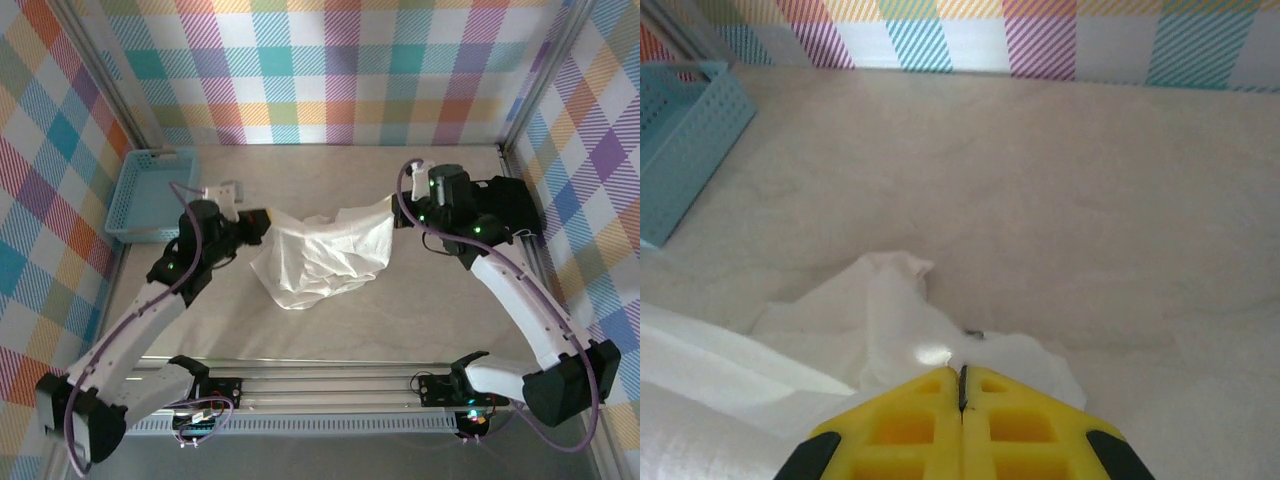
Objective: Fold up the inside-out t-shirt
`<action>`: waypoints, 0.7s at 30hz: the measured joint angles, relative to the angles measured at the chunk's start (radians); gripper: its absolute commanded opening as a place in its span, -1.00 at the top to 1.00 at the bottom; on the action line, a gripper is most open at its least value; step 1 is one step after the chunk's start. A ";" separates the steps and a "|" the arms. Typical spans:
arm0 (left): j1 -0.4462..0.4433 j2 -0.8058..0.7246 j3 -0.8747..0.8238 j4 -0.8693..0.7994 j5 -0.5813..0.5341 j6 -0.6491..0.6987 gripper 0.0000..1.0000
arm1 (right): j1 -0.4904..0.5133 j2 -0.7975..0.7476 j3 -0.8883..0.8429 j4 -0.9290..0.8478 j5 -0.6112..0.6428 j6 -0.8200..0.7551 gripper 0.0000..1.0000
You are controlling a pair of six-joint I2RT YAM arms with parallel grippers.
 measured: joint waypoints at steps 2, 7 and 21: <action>0.000 0.137 0.129 0.037 -0.052 0.013 0.74 | -0.042 0.077 0.077 0.024 0.011 0.000 1.00; 0.000 0.496 0.489 0.006 -0.118 0.054 -0.39 | -0.180 0.286 0.229 0.077 0.084 0.000 0.93; -0.248 0.174 -0.100 -0.067 -0.072 0.108 -0.89 | -0.259 0.381 -0.017 0.093 -0.053 0.046 -0.22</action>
